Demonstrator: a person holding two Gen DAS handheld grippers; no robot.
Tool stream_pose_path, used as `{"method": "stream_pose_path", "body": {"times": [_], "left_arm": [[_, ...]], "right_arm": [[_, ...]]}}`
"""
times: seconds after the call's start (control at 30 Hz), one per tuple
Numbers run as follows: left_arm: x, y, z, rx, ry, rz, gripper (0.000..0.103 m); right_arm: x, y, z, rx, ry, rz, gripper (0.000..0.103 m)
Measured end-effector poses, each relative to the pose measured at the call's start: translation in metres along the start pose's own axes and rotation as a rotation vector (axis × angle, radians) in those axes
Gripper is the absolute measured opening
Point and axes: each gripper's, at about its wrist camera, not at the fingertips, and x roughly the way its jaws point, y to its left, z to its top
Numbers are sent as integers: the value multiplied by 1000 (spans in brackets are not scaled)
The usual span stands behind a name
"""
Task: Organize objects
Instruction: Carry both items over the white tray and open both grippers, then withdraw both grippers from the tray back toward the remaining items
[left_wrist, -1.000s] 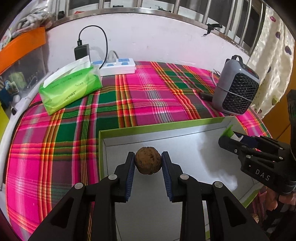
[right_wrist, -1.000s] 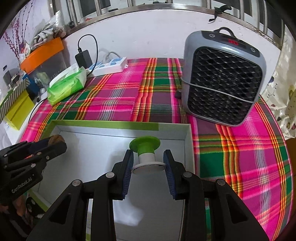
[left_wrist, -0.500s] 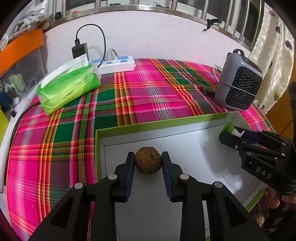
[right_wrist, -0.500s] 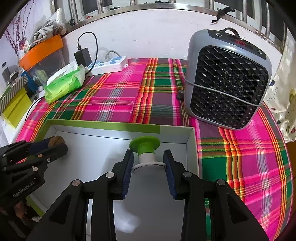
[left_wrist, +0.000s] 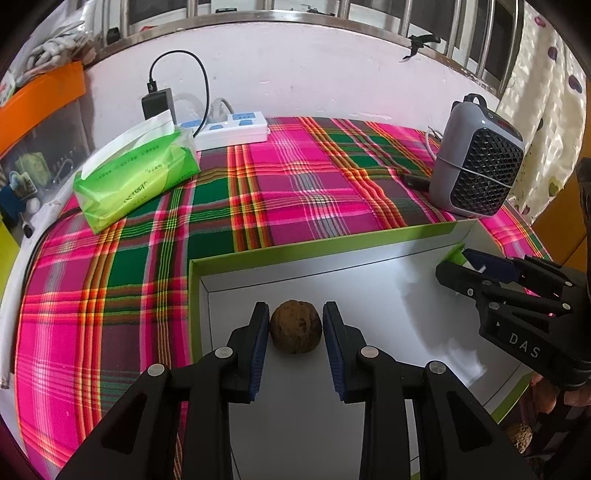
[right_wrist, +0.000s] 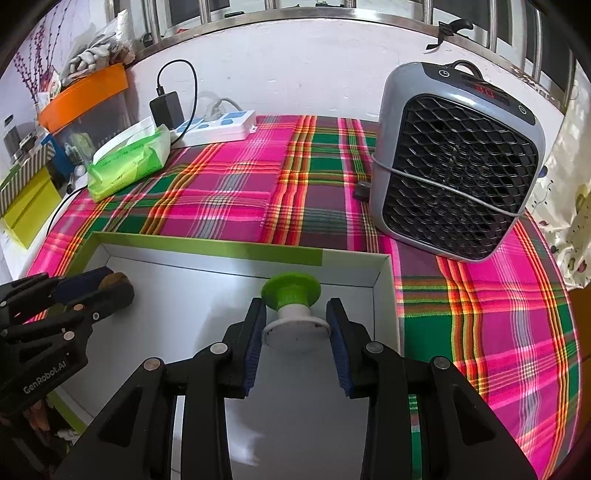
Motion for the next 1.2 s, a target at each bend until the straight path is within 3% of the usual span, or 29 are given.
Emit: {"method": "stream_pose_path", "body": {"times": [0.17, 0.47, 1.2], "left_arm": [[0, 0, 0, 2, 1, -4, 30], [-7, 0, -1, -5, -16, -13, 34], [-67, -3, -30, 5, -88, 15, 35]], "right_arm": [[-1, 1, 0, 1, -3, -1, 44], [-4, 1, -1, 11, -17, -1, 49], [-56, 2, -20, 54, -91, 3, 50]]}}
